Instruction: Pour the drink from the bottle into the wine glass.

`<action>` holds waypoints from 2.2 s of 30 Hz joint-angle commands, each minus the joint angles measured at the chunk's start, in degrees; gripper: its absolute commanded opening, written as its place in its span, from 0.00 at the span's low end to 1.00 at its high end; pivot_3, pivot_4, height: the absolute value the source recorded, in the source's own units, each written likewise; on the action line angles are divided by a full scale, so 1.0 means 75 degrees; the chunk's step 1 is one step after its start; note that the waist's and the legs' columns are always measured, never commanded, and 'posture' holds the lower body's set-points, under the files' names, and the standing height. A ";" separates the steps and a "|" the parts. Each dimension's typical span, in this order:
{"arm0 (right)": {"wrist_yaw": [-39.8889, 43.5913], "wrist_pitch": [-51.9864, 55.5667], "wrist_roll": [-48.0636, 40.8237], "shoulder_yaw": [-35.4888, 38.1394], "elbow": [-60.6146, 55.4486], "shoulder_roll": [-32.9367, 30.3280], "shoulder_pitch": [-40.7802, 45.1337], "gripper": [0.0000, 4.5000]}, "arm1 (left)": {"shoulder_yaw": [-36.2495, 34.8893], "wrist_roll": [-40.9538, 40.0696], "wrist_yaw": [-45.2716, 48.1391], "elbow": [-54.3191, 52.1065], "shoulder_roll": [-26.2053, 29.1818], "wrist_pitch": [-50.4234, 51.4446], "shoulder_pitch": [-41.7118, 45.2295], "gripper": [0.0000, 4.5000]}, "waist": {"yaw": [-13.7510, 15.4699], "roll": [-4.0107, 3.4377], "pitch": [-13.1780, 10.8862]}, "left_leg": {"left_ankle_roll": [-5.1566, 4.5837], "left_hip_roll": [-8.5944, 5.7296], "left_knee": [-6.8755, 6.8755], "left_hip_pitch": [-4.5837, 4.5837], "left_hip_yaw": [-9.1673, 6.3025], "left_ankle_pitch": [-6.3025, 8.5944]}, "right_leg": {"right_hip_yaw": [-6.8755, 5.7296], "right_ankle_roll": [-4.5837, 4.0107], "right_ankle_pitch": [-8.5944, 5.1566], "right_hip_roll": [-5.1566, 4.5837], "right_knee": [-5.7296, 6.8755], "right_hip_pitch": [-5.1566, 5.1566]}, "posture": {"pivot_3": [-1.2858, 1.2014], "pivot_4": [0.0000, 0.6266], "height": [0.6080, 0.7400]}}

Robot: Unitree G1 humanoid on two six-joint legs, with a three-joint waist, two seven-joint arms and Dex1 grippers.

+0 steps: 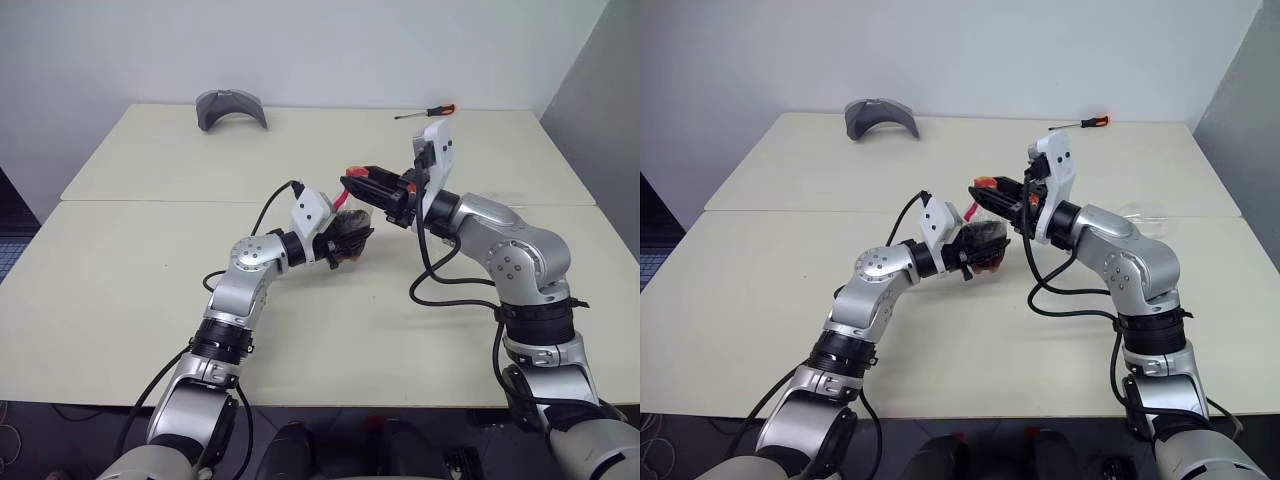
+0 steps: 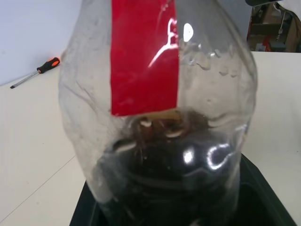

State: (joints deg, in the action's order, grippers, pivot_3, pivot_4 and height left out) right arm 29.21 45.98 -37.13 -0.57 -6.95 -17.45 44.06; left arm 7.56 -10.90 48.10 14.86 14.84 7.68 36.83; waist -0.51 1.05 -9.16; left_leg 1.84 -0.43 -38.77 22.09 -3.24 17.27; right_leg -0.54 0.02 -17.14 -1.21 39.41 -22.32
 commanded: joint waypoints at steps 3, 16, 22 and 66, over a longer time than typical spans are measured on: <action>0.0067 0.0118 -0.0412 0.0364 -0.0297 0.0206 0.0379 0.32 | 0.0086 -0.0127 0.0145 -0.0867 0.0033 -0.0013 -0.0033 0.38 | -0.0001 -0.0001 0.0000 | 0.0000 0.0000 0.0000 0.0000 0.0000 0.0000 | 0.0001 0.0000 0.0000 0.0000 0.0000 0.0000 | 0.52 0.24 1.00; 0.3242 0.1242 -0.2228 -0.0059 -0.0629 -0.0034 0.1237 0.32 | -0.0098 -0.1584 0.0738 -0.4386 0.1139 0.1436 -0.1351 0.38 | -0.0130 -0.0020 -0.0014 | -0.0006 0.0001 0.0004 -0.0001 -0.0008 0.0004 | -0.0002 -0.0001 0.0000 -0.0001 -0.0003 0.0002 | 0.52 0.24 1.00; 0.3807 0.0906 -0.1842 -0.0429 -0.0524 0.0057 0.1453 0.32 | -0.0159 -0.2005 0.0556 -0.5128 0.1320 0.2036 -0.1414 0.38 | -0.0132 -0.0020 -0.0015 | -0.0008 0.0001 0.0004 -0.0003 -0.0008 0.0004 | -0.0003 0.0000 0.0000 -0.0001 -0.0002 0.0003 | 0.52 0.24 1.00; 0.0215 0.0016 0.0448 -0.0614 -0.1298 0.0297 0.0960 0.91 | -0.0177 -0.0974 -0.0707 -0.3017 0.0812 0.1560 -0.0722 0.38 | -0.0141 -0.0026 -0.0022 | -0.0002 -0.0001 0.0004 0.0000 -0.0006 0.0001 | -0.0002 0.0000 -0.0001 -0.0003 -0.0002 -0.0001 | 0.52 0.24 1.00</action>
State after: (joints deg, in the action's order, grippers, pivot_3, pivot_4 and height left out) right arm 30.95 47.45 -34.23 -5.42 -15.84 -15.31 49.65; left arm 6.74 -17.75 42.43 -4.90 21.03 20.77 30.87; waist -1.56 0.85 -9.33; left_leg 1.83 -0.44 -38.74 22.09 -3.28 17.28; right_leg -0.55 0.02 -17.14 -1.23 39.39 -22.33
